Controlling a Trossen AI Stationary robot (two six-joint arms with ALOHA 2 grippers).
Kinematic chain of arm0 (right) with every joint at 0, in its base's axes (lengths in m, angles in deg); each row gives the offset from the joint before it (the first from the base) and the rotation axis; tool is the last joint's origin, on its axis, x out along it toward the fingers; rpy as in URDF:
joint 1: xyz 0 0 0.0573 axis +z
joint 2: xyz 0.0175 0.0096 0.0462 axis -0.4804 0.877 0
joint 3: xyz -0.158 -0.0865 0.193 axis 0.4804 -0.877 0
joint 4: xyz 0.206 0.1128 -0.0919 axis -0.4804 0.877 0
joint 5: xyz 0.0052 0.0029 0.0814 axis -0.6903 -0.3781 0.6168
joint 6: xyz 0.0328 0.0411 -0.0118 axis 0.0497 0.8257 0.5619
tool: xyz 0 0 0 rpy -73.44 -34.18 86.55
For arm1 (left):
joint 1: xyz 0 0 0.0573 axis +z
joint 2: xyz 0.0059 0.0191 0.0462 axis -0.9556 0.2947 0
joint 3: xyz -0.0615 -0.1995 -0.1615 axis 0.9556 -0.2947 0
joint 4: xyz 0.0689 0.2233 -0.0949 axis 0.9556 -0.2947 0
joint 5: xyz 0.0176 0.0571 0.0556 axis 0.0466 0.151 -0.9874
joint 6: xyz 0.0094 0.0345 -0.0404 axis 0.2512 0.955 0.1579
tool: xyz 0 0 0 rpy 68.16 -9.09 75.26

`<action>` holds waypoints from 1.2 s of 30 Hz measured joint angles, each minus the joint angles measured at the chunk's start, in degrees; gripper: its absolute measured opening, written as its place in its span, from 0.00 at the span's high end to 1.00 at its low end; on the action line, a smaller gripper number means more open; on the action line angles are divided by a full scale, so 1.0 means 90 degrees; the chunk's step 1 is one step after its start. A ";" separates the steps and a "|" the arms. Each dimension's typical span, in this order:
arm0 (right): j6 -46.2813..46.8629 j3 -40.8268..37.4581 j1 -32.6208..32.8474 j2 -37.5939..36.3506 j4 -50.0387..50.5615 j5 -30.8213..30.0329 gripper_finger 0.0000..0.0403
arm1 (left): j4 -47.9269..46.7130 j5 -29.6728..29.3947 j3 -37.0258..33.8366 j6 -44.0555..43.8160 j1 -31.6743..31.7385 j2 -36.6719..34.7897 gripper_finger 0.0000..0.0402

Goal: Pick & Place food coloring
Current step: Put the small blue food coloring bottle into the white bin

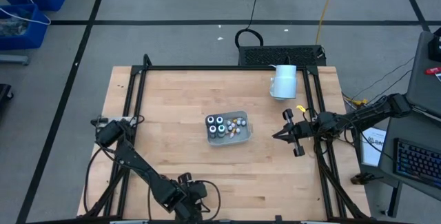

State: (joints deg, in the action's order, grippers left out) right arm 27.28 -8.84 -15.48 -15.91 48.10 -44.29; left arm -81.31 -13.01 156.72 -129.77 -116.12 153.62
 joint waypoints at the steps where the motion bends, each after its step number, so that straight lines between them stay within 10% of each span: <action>1: 0.0056 0.0000 0.0000 0.0002 0.0014 0.0000 0.99 | -0.0051 0.0022 0.0000 0.0004 0.0020 0.0029 0.43; 28: 0.0308 0.0000 -0.0002 0.0005 0.0028 0.0015 0.99 | -0.0078 0.0211 -0.0007 0.0412 0.0222 0.0141 0.44; 36: 0.0294 0.0002 -0.0002 0.0005 0.0028 0.0015 0.99 | -0.0075 0.0263 -0.0007 0.0434 0.0222 0.0139 0.63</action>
State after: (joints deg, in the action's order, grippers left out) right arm 29.92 -8.82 -15.50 -15.87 48.35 -44.16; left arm -81.99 -10.65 156.65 -125.86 -114.12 154.87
